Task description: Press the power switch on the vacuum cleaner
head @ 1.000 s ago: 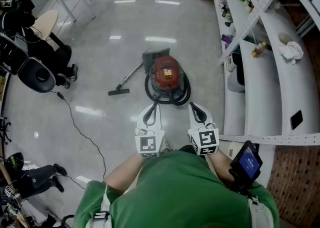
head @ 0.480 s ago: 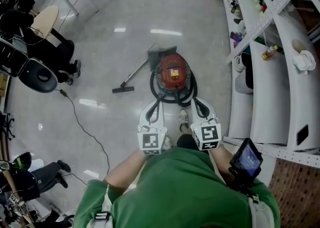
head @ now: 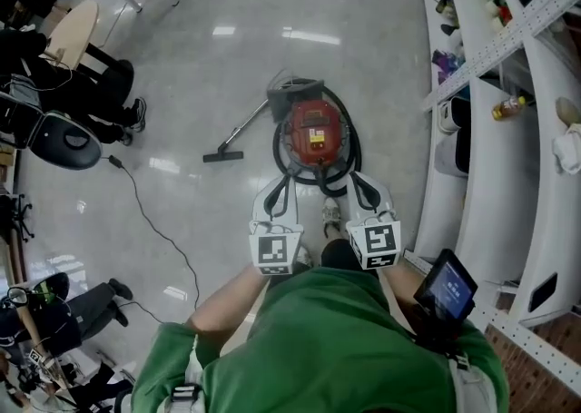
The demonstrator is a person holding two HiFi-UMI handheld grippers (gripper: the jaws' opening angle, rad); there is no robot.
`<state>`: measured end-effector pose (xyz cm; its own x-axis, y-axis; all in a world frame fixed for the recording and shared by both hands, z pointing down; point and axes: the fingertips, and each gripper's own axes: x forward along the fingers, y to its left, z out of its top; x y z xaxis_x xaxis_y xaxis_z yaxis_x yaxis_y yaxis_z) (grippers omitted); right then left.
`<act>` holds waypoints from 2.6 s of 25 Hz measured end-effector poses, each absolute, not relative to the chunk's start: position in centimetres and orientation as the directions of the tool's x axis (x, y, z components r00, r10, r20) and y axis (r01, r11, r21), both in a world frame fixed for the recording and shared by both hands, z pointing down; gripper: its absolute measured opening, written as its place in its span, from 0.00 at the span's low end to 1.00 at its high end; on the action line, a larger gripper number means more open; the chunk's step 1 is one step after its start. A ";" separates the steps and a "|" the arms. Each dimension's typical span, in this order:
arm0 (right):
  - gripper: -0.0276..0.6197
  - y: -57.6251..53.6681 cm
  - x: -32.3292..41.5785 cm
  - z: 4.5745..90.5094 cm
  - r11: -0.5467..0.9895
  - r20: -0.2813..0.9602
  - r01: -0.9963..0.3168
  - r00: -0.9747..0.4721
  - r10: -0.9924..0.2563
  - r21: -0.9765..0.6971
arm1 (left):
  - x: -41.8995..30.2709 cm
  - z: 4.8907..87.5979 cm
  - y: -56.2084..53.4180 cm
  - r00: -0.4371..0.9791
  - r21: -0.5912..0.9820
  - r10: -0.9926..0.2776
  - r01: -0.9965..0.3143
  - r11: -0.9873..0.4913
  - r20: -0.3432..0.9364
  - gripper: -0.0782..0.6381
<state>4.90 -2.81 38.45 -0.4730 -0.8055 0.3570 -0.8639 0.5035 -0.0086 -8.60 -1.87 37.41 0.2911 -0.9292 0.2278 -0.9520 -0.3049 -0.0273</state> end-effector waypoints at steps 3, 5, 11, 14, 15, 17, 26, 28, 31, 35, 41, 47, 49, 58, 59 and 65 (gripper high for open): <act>0.05 -5.2 5.3 39.8 0.524 0.376 -0.851 -0.493 -0.785 -0.021 | -7.8 38.4 -4.2 0.281 -0.028 -0.925 -0.954 -0.298 0.255 0.12; 0.05 -6.7 5.6 40.5 0.538 0.385 -0.843 -0.504 -0.773 -0.023 | -7.3 39.0 -5.6 0.276 -0.030 -0.922 -0.955 -0.295 0.273 0.12; 0.05 -10.2 6.8 43.5 0.573 0.418 -0.819 -0.535 -0.734 -0.043 | -5.9 41.7 -8.6 0.234 -0.045 -0.918 -0.964 -0.261 0.319 0.12; 0.05 -11.2 6.7 45.3 0.596 0.441 -0.802 -0.548 -0.711 -0.038 | -5.9 43.3 -9.8 0.213 -0.043 -0.916 -0.969 -0.242 0.341 0.12; 0.05 -11.5 6.6 46.0 0.604 0.451 -0.796 -0.552 -0.701 -0.036 | -6.0 44.0 -10.0 0.209 -0.041 -0.913 -0.971 -0.238 0.351 0.12; 0.05 -11.7 6.1 47.5 0.618 0.474 -0.785 -0.560 -0.679 -0.042 | -6.3 45.4 -10.4 0.203 -0.034 -0.904 -0.972 -0.232 0.377 0.12; 0.05 -15.1 4.3 54.2 0.647 0.558 -0.758 -0.571 -0.602 -0.077 | -7.2 52.7 -14.1 0.211 0.001 -0.844 -0.970 -0.242 0.493 0.12; 0.05 -15.4 4.3 56.0 0.652 0.568 -0.754 -0.572 -0.592 -0.081 | -7.2 54.7 -14.5 0.210 0.003 -0.830 -0.970 -0.244 0.516 0.12; 0.05 -15.8 4.6 58.4 0.648 0.589 -0.756 -0.565 -0.578 -0.089 | -7.0 57.6 -15.1 0.216 0.011 -0.810 -0.968 -0.251 0.546 0.12; 0.05 -16.3 4.3 61.6 0.655 0.607 -0.748 -0.569 -0.555 -0.102 | -6.9 61.5 -15.9 0.223 0.017 -0.786 -0.965 -0.261 0.577 0.12; 0.05 -16.8 4.0 67.1 0.676 0.632 -0.728 -0.579 -0.516 -0.115 | -6.5 67.9 -16.8 0.231 0.020 -0.746 -0.959 -0.281 0.624 0.12; 0.05 -17.0 4.2 71.9 0.686 0.660 -0.717 -0.576 -0.483 -0.124 | -6.1 73.9 -16.8 0.244 0.025 -0.691 -0.950 -0.311 0.681 0.12; 0.05 -17.2 4.2 73.2 0.689 0.667 -0.714 -0.575 -0.473 -0.126 | -6.1 75.6 -16.6 0.240 0.029 -0.666 -0.950 -0.311 0.706 0.12; 0.05 -17.3 4.9 77.3 0.708 0.687 -0.693 -0.579 -0.440 -0.131 | -5.1 81.6 -17.1 0.248 0.051 -0.608 -0.945 -0.323 0.755 0.12; 0.05 -17.2 5.2 77.7 0.708 0.691 -0.694 -0.576 -0.437 -0.130 | -5.0 82.2 -17.3 0.248 0.054 -0.602 -0.945 -0.322 0.759 0.12; 0.05 -17.0 6.2 79.7 0.705 0.708 -0.697 -0.563 -0.426 -0.130 | -4.4 85.4 -17.8 0.254 0.070 -0.575 -0.944 -0.323 0.778 0.12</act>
<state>6.15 -17.00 79.71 -0.5630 -0.4262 0.7081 -0.6973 0.7049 -0.1301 -4.36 -17.80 85.41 0.2542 -0.5750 0.7777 -0.9439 -0.3228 0.0698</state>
